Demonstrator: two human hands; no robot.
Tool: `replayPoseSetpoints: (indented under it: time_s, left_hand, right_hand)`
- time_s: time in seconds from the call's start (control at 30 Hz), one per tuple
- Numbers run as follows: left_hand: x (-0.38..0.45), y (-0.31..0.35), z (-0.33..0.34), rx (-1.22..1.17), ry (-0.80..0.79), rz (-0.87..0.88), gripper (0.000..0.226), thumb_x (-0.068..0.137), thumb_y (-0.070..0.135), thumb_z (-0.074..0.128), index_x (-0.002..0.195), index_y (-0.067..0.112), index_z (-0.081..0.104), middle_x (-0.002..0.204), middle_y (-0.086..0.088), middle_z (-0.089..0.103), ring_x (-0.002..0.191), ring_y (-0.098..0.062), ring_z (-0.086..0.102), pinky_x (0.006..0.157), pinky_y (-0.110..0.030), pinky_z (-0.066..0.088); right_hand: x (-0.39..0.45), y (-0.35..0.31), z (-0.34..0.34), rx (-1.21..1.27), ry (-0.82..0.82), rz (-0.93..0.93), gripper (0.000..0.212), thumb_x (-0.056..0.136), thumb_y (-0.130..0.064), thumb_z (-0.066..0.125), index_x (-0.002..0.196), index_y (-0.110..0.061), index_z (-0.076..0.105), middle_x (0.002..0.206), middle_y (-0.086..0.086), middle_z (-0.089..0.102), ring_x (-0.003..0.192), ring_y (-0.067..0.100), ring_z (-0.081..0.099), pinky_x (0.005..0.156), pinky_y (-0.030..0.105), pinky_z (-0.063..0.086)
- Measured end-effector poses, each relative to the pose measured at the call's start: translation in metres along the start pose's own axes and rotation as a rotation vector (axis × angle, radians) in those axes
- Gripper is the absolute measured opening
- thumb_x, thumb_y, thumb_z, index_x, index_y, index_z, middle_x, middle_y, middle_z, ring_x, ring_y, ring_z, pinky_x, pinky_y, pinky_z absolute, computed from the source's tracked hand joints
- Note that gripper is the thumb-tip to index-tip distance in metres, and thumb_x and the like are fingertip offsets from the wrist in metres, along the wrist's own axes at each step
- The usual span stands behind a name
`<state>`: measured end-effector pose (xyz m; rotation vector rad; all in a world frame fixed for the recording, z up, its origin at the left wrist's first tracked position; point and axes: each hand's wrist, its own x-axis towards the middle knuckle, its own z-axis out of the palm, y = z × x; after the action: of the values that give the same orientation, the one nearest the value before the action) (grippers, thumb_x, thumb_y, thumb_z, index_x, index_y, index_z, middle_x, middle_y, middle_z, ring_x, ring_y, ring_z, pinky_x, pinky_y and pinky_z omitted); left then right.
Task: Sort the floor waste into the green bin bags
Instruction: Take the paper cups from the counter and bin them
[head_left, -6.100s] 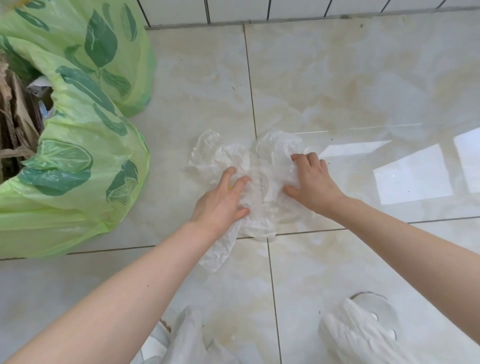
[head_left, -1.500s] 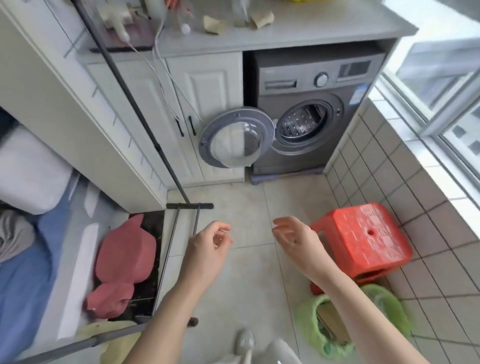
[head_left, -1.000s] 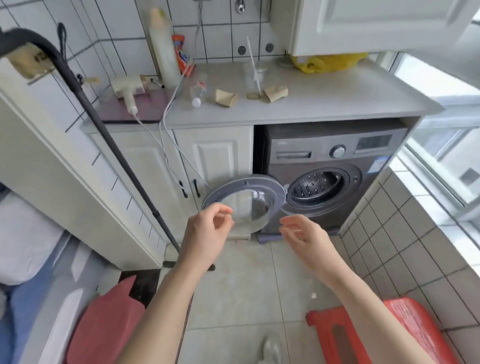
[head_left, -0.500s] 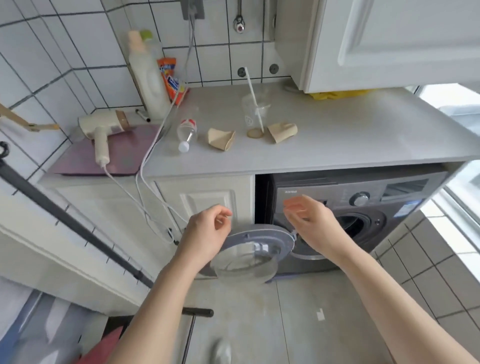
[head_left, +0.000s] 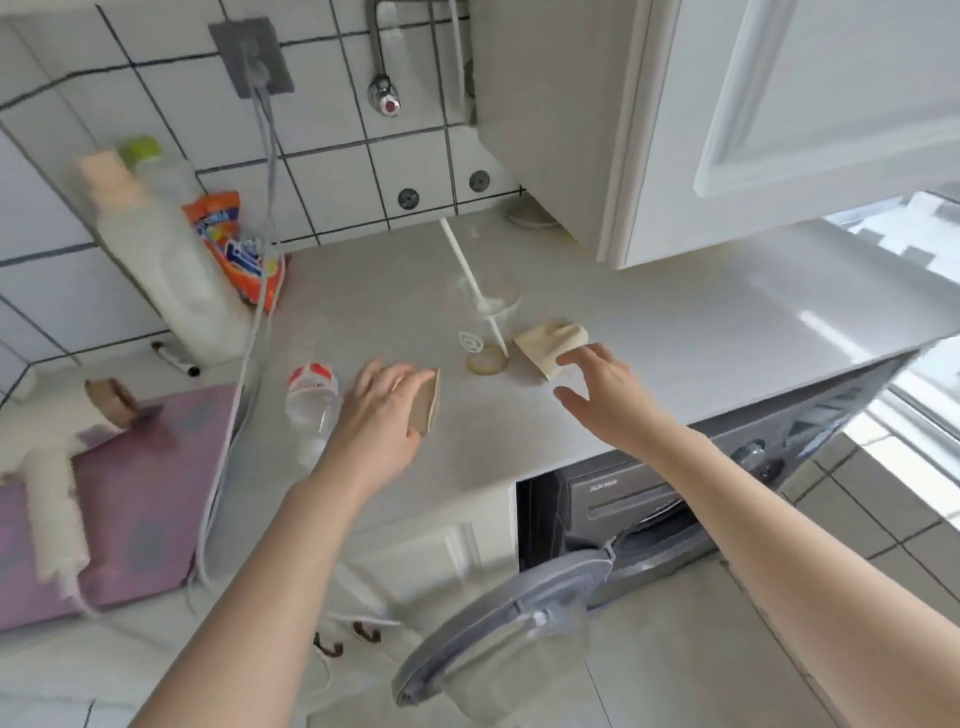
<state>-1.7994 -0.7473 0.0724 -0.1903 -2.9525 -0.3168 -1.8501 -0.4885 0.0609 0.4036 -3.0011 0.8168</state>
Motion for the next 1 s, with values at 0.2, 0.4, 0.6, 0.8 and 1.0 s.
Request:
replayPoseSetpoints:
  time_s: [0.2, 0.4, 0.6, 0.8, 1.0]
  left_hand:
    - [0.042, -0.024, 0.014, 0.080, -0.288, 0.000, 0.088, 0.077, 0.016, 0.067, 0.150, 0.031, 0.018, 0.159, -0.001, 0.015, 0.147, -0.027, -0.006, 0.118, -0.042, 0.007]
    - [0.053, -0.028, 0.027, 0.074, -0.412, -0.010, 0.093, 0.075, 0.022, 0.067, 0.149, 0.036, 0.013, 0.156, 0.006, 0.018, 0.142, -0.026, 0.012, 0.112, -0.039, 0.021]
    - [0.044, -0.028, 0.041, -0.026, -0.191, 0.066, 0.062, 0.078, 0.014, 0.062, 0.135, 0.030, 0.045, 0.134, 0.009, 0.053, 0.119, -0.023, 0.043, 0.092, -0.038, 0.043]
    - [0.021, 0.005, 0.042, -0.405, -0.024, 0.143, 0.021, 0.081, 0.010, 0.066, 0.101, 0.019, 0.068, 0.096, 0.003, 0.068, 0.089, -0.019, 0.059, 0.075, -0.023, 0.040]
    - [-0.009, 0.076, 0.054, -0.661, -0.007, 0.200, 0.016, 0.082, 0.012, 0.071, 0.096, 0.018, 0.066, 0.088, 0.010, 0.065, 0.080, -0.007, 0.061, 0.071, -0.014, 0.044]
  right_hand:
    - [0.057, 0.018, 0.016, -0.224, -0.040, -0.036, 0.082, 0.074, 0.013, 0.040, 0.145, -0.025, 0.027, 0.157, -0.001, 0.015, 0.140, 0.039, 0.011, 0.115, 0.045, 0.023]
    - [0.084, 0.027, 0.023, -0.260, -0.087, 0.053, 0.078, 0.080, 0.007, 0.044, 0.144, -0.035, 0.028, 0.152, -0.004, 0.025, 0.130, 0.041, 0.028, 0.105, 0.047, 0.038]
    - [0.074, 0.030, 0.033, -0.229, 0.028, 0.020, 0.066, 0.081, -0.002, 0.050, 0.140, -0.029, 0.039, 0.142, 0.002, 0.039, 0.108, 0.040, 0.048, 0.095, 0.047, 0.045]
    - [0.022, 0.037, 0.038, -0.188, 0.185, 0.004, 0.048, 0.085, -0.008, 0.056, 0.130, -0.024, 0.051, 0.127, 0.006, 0.050, 0.097, 0.035, 0.051, 0.085, 0.045, 0.048]
    - [-0.069, 0.053, 0.035, -0.039, 0.329, 0.097, 0.047, 0.084, -0.002, 0.059, 0.128, -0.019, 0.054, 0.123, 0.005, 0.052, 0.104, 0.029, 0.051, 0.092, 0.038, 0.045]
